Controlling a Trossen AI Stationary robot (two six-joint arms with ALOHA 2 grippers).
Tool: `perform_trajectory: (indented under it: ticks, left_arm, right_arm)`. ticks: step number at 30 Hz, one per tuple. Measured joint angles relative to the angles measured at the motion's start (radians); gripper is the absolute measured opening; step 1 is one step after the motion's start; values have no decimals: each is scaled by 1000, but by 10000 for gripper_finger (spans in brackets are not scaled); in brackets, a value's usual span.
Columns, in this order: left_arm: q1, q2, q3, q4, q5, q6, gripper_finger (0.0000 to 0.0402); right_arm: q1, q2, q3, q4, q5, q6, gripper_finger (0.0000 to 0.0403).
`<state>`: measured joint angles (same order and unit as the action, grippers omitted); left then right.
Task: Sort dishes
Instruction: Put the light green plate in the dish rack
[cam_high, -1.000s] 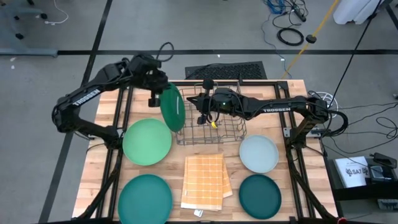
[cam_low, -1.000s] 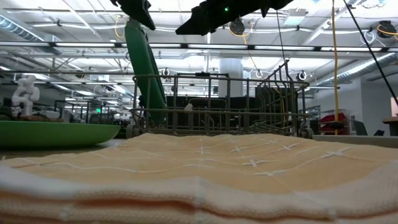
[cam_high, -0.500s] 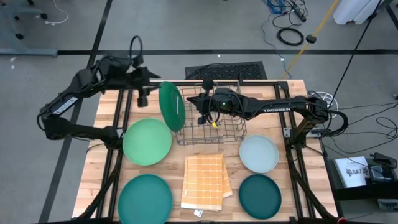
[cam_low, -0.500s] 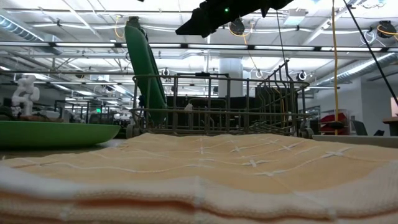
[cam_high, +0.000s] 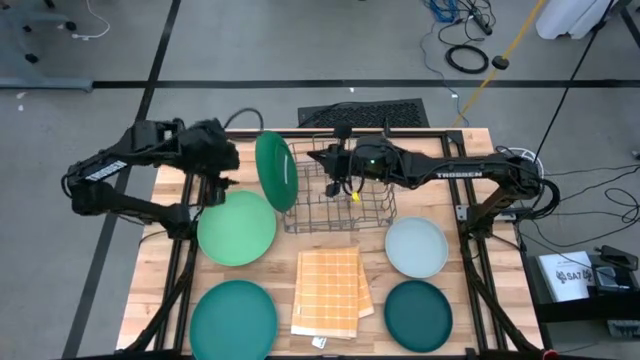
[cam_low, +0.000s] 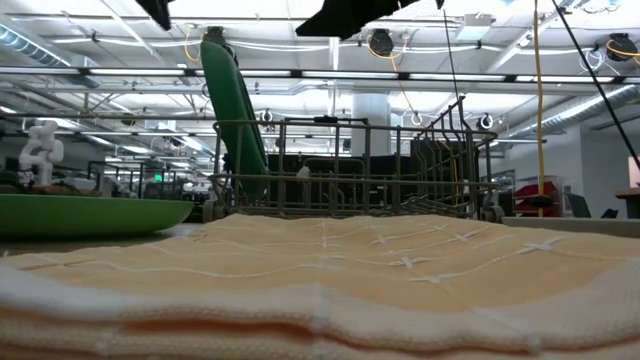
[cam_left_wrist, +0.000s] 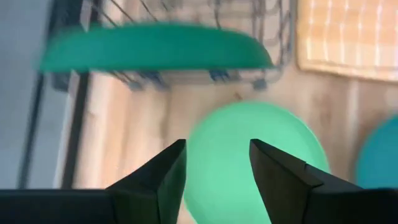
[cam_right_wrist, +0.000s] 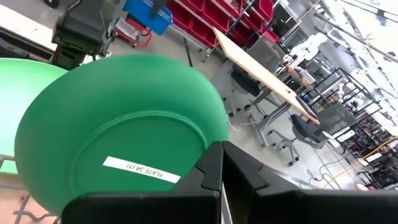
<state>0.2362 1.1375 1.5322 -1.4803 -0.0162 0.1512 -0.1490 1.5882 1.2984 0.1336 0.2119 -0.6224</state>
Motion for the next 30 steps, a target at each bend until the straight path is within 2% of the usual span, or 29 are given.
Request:
perform_trajectory:
  ticks: [3, 6, 11, 15, 20, 25, 30]
  left_arm:
    - [-65, 41, 0, -78, -14, -114, 166]
    - [-137, 75, -29, -83, -24, -209, 151]
    - [-251, 98, -161, -62, -21, -293, 131]
    - [-313, 88, -259, 17, -23, -330, 116]
    - [-350, 52, -270, 110, -65, -329, 93]
    - [-351, 3, -304, 215, -65, -347, 73]
    - [-380, 21, -428, 235, 18, -460, 73]
  right_arm:
    - [0, -24, 0, -9, 0, 0, 0]
    - [0, -44, 0, -24, 0, 0, 0]
    - [0, -57, 0, -66, 0, 7, 0]
    - [0, -58, 0, -97, 0, 11, 0]
    - [0, -58, 0, -119, -3, 22, 0]
    - [0, -58, 0, -131, -4, 39, 0]
    - [0, -58, 0, -134, -5, 59, 0]
